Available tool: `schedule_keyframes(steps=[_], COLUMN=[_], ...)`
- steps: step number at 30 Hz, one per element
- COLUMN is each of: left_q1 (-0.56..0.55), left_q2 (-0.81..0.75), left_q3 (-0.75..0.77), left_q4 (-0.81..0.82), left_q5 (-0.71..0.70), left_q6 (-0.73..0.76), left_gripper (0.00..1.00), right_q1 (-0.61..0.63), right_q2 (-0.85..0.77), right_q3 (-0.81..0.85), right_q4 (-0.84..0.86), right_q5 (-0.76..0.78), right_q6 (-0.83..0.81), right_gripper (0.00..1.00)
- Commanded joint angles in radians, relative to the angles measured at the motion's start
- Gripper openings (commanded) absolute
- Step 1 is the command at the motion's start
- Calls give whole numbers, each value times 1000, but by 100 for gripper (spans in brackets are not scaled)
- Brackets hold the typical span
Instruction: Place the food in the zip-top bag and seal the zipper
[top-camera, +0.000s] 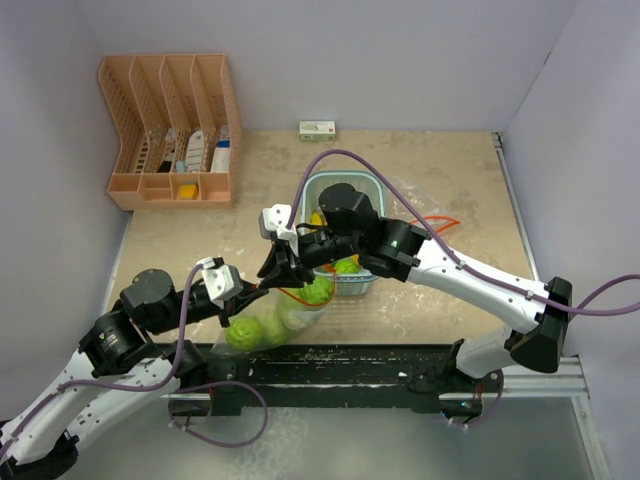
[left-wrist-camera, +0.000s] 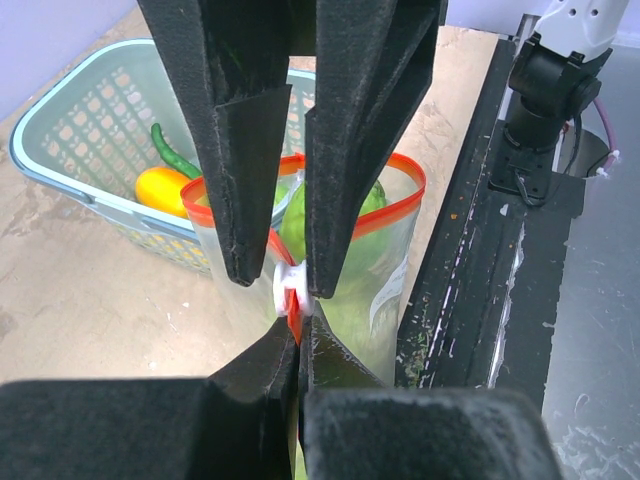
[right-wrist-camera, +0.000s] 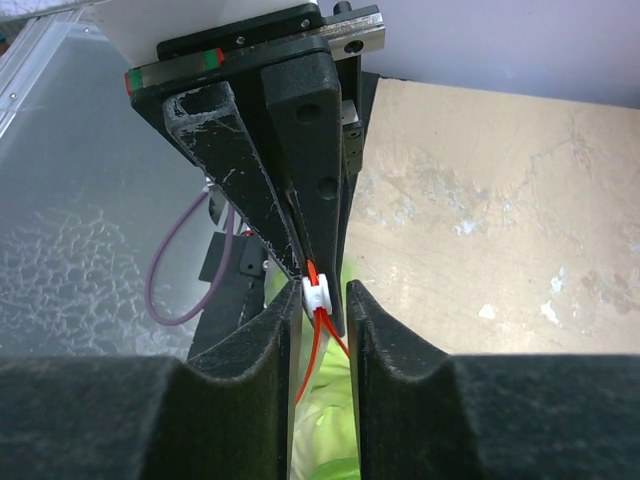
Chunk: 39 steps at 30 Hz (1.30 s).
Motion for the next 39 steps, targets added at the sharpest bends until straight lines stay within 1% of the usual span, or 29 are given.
schedule_keyframes(steps=[1,4,12,13,18,23,27,35,39], left_q1=[5,4,4,4,4,4,4,4,4], left_q2=[-10,-10,-5,-5,-6,-8,-21,-86,-103], left_q3=[37,38,35,35,32,34,36,30,25], left_q4=[63,63,68,69,71,72,78,65,61], left_q5=[-10,-12,-14,-14,-15,-16,-32,-76,-100], left_q6=[4,6,6,6,8,7,2,-5,-7], left_gripper=[0,0,0,0,0,0,0,0,0], right_q1=[-3,-4,-5,-5,-3,-4,-10,-91,-106], right_q2=[-13,-6,3,5,11,10,15,-16,-15], right_q3=[4,7,1,2,7,12,12,-63,-83], right_q4=[24,17,26,26,28,27,-4,-19,-44], right_q5=[-28,-31,-58,-60,-58,-45,-1,2,6], right_q6=[5,4,12,13,18,25,17,24,8], right_gripper=[25,29,32,32,17,8,1,0,1])
